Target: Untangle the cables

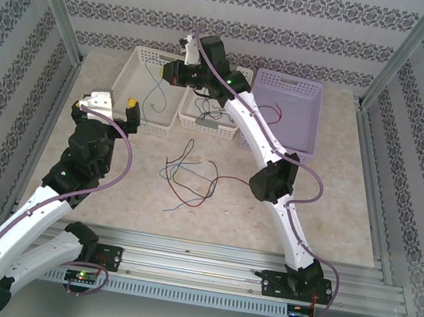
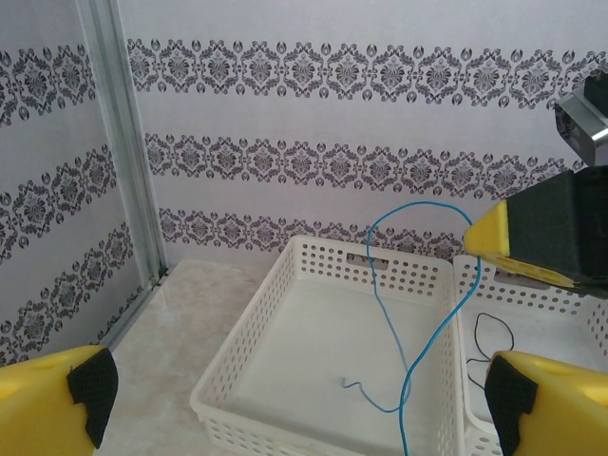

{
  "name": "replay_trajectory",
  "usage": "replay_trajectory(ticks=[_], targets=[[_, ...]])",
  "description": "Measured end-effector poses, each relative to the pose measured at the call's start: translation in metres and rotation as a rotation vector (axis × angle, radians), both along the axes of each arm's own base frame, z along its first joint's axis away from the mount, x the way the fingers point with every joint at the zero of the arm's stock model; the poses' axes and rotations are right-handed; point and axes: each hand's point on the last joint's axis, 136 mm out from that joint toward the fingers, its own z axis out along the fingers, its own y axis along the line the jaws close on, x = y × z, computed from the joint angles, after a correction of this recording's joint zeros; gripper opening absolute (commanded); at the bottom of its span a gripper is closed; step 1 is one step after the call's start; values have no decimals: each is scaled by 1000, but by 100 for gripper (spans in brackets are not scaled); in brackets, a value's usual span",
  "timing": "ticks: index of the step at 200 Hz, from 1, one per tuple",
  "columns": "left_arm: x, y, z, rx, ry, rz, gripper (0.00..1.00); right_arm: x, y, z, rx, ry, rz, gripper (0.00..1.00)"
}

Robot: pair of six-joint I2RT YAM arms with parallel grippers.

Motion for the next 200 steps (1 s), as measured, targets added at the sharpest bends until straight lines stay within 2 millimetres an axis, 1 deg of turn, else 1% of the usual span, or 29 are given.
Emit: replay_trajectory(ticks=[33, 67, 87, 117, 150, 171, 200], targets=[[0, 0, 0, 3, 1, 0, 100, 7, 3, -4, -2, -20, -28, 0], [0, 0, 0, 3, 0, -1, 100, 17, 5, -16, -12, -31, -60, 0], [0, 0, 0, 3, 0, -1, 100, 26, 5, -32, -31, -26, -89, 0], [0, 0, 0, 3, 1, -1, 100, 41, 5, -64, -51, 20, -142, 0], [0, 0, 0, 3, 1, -1, 100, 56, 1, -93, -44, 82, -198, 0], [0, -1, 0, 3, 1, -4, 100, 66, -6, -106, -49, 115, -247, 0], [0, -1, 0, 2, 1, -9, 100, 75, -17, -116, -74, 137, -325, 0]])
